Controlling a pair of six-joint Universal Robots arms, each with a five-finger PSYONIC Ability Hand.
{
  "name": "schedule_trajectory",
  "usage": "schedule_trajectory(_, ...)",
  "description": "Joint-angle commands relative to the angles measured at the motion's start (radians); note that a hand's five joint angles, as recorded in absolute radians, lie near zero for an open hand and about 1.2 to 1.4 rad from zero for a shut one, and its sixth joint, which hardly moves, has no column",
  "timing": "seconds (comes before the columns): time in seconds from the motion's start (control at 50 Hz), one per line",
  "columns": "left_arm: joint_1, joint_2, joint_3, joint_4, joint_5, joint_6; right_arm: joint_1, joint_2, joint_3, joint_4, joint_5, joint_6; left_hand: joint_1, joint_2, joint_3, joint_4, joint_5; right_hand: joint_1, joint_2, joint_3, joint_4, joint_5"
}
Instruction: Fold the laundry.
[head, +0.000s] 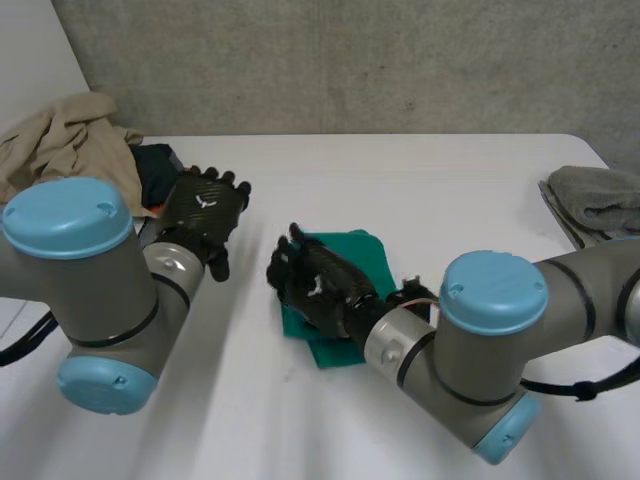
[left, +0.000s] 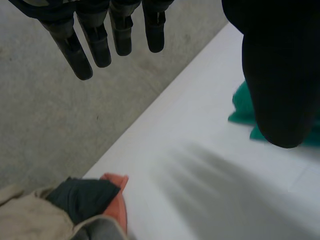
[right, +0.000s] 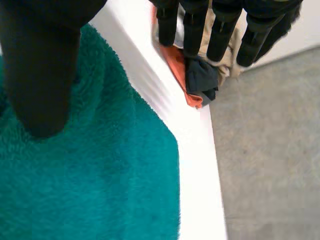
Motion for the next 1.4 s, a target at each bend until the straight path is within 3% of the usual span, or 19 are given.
schedule_trajectory(0.02, -0.076, -0.017, 0.095, 0.005, 0.002, -0.07, -0.162, -0.215, 0.044, -0.001, 0.037, 0.605, -0.04, -0.025, -0.038, -0.026, -0.032, -0.108, -0.095, -0.105, -0.103, -0.077)
schedule_trajectory(0.04, -0.083, -0.022, 0.111, 0.007, 0.003, -0.078, -0.199, -0.242, 0.046, 0.008, 0.038, 0.747, -0.04, -0.025, -0.038, -0.026, -0.032, -0.108, -0.095, -0.105, -0.103, -0.077)
schedule_trajectory(0.08, -0.105, -0.057, 0.161, 0.016, 0.004, -0.107, -0.231, -0.255, 0.041, 0.029, 0.042, 0.866, -0.037, -0.022, -0.035, -0.023, -0.029, -0.108, -0.095, -0.105, -0.103, -0.077)
schedule_trajectory(0.12, -0.122, -0.092, 0.199, 0.025, 0.007, -0.127, -0.277, -0.26, 0.029, 0.104, 0.066, 0.969, -0.028, -0.013, -0.026, -0.015, -0.021, -0.108, -0.095, -0.105, -0.103, -0.077)
schedule_trajectory(0.16, -0.152, -0.147, 0.264, 0.028, 0.025, -0.153, -0.305, -0.253, 0.014, 0.167, 0.077, 0.98, -0.022, -0.008, -0.021, -0.009, -0.015, -0.108, -0.095, -0.105, -0.103, -0.077)
schedule_trajectory(0.34, -0.199, -0.33, 0.434, -0.089, 0.058, -0.188, -0.307, -0.037, -0.175, 0.387, 0.076, 0.975, -0.016, -0.002, -0.015, -0.003, -0.009, -0.108, -0.095, -0.105, -0.103, -0.077)
schedule_trajectory(0.44, -0.199, -0.374, 0.431, -0.206, -0.009, -0.182, -0.304, 0.07, -0.287, 0.45, 0.019, 0.979, -0.016, -0.002, -0.015, -0.003, -0.009, -0.108, -0.095, -0.105, -0.103, -0.077)
schedule_trajectory(0.6, -0.206, -0.368, 0.364, -0.251, -0.125, -0.176, -0.245, 0.197, -0.38, 0.528, 0.013, 0.901, -0.019, -0.005, -0.018, -0.006, -0.012, -0.108, -0.095, -0.105, -0.103, -0.077)
schedule_trajectory(0.8, -0.231, -0.356, 0.341, -0.254, -0.125, -0.174, -0.206, 0.185, -0.38, 0.534, 0.171, 0.649, -0.031, -0.016, -0.029, -0.017, -0.024, -0.108, -0.095, -0.105, -0.103, -0.077)
schedule_trajectory(0.94, -0.22, -0.232, 0.344, -0.246, -0.116, -0.176, -0.181, -0.012, -0.24, 0.426, 0.188, 0.624, -0.034, -0.019, -0.032, -0.02, -0.027, -0.108, -0.095, -0.105, -0.103, -0.077)
schedule_trajectory(1.04, -0.182, -0.131, 0.329, -0.24, -0.012, -0.178, -0.172, -0.12, -0.033, 0.243, 0.189, 0.624, -0.04, -0.025, -0.038, -0.026, -0.032, -0.108, -0.095, -0.105, -0.103, -0.077)
schedule_trajectory(1.12, -0.121, -0.069, 0.289, -0.242, 0.137, -0.181, -0.143, -0.171, 0.18, 0.076, 0.179, 0.61, -0.037, -0.022, -0.035, -0.023, -0.029, -0.108, -0.095, -0.105, -0.103, -0.077)
schedule_trajectory(1.22, -0.061, -0.028, 0.249, -0.245, 0.307, -0.191, -0.074, -0.161, 0.301, -0.096, 0.177, 0.607, -0.022, -0.008, -0.021, -0.009, -0.015, -0.108, -0.095, -0.105, -0.103, -0.077)
schedule_trajectory(1.4, -0.059, -0.031, 0.23, -0.246, 0.343, -0.199, -0.054, -0.051, 0.265, -0.175, 0.189, 0.531, -0.019, -0.005, -0.018, -0.006, -0.012, -0.108, -0.095, -0.105, -0.103, -0.077)
